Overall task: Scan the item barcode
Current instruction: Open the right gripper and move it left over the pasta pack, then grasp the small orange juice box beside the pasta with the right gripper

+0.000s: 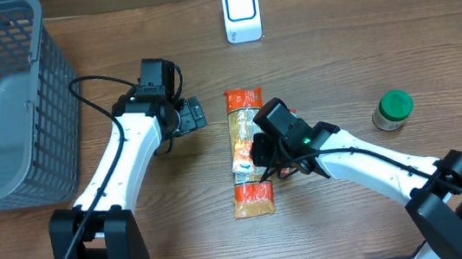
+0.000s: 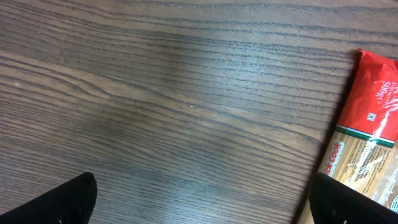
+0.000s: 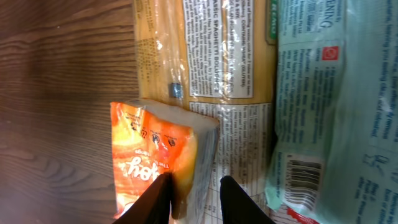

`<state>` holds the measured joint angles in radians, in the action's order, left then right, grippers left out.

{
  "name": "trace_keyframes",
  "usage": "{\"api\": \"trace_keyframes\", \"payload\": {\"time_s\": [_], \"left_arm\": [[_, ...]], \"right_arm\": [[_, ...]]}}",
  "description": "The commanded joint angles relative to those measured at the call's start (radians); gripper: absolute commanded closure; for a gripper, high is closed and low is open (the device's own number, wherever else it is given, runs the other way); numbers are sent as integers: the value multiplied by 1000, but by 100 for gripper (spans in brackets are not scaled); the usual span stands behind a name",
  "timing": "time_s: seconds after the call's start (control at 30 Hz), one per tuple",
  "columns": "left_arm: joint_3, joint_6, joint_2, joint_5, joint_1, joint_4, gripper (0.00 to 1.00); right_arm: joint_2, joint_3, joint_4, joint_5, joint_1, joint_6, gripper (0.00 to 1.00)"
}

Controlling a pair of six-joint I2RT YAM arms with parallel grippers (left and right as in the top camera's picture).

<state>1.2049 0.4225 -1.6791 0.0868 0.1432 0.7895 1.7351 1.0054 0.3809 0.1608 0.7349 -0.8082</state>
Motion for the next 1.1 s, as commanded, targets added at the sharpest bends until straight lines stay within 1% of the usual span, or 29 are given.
{"api": "trace_keyframes", "payload": {"time_s": [0.0,0.27,0.3,0.33,0.43,0.6,0.73,0.77,0.93,1.0,1.07], "left_arm": [[9,4,12,-2,1,-1,0],[9,4,12,-2,1,-1,0],[9,4,12,-2,1,-2,0],[9,4,12,-2,1,-1,0],[9,4,12,-2,1,-2,0],[9,4,12,-2,1,-1,0],[9,4,12,-2,1,-1,0],[9,4,12,-2,1,-1,0],[9,4,12,-2,1,-1,0],[9,4,12,-2,1,-1,0],[9,4,12,-2,1,-1,0]], "right_arm": [[3,-11,-17,20,6,-3,72],[3,-11,-18,16,6,-3,72],[3,-11,-19,16,6,-3,70],[3,-11,-20,16,6,-3,63],[3,-11,-26,19,6,-3,62],[-2,-11,-55,34,5,-2,63],[-1,-11,-42,14,5,-3,64],[-1,-11,-39,10,5,-3,67],[-1,-11,-32,-3,5,-3,71],[0,-11,-32,-3,6,-3,75],[5,-11,-32,-3,6,-3,75]]}}
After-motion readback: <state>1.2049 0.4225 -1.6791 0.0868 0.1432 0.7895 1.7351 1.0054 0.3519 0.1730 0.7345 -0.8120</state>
